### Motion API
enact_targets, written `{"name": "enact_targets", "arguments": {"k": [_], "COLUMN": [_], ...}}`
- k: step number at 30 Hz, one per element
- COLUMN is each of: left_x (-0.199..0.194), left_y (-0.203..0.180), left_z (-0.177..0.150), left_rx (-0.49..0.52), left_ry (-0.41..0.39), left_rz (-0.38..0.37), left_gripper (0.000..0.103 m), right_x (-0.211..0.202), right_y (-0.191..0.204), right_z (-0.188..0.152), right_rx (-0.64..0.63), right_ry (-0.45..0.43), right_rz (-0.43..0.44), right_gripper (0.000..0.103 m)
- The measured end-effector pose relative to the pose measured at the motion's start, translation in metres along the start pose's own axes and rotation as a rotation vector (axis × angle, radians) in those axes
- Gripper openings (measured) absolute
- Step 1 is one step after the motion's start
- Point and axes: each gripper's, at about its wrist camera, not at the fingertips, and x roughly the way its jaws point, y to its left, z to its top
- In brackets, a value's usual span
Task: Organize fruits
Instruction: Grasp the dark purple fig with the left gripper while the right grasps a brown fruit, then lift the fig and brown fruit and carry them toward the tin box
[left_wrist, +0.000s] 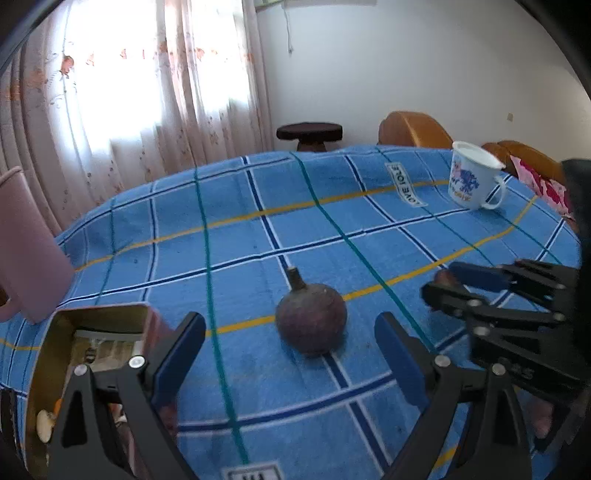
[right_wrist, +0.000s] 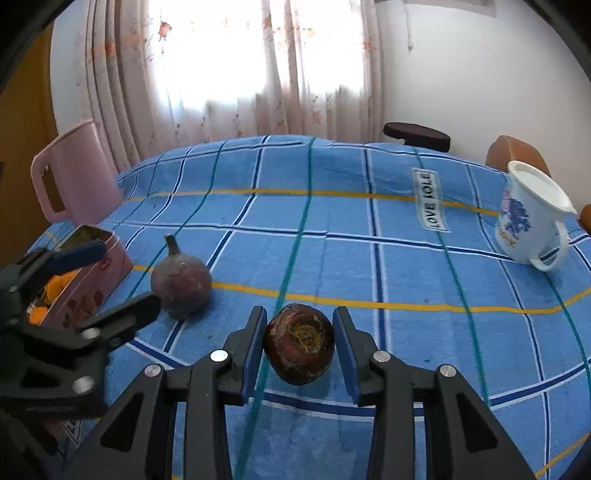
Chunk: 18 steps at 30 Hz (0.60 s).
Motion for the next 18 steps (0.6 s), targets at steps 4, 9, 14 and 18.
{"name": "enact_targets", "arguments": {"k": [4,9,14,18], "left_x": [0.019,0.044,0.04,0.025], "left_y": [-0.003,-0.003,-0.001,0.001], "left_z": [0.005,0.005,0.002,-0.001], "left_rx": [-0.004,-0.029,-0.051,-0.067], "left_ry": [0.042,0.124,0.119,0.067], "left_rz": [-0.018,-0.054,-0.092,-0.095], "left_gripper": [0.091,0.064,0.054,0.054], "right_x": [-0.003,-0.004,-0.008,-0.018], "right_y": [0.001,0.0,0.0,0.002], "right_z": [0.001,0.002,0.001,0.0], "right_rx": [-0.002,-0.001,-0.001,-0.011], "right_ry": [-0.016,-0.018,-0.046,-0.099], "right_rz": [0.004,0.021,0.042,0.058], "right_gripper": [0.039,0.039,0.039,0.039]}}
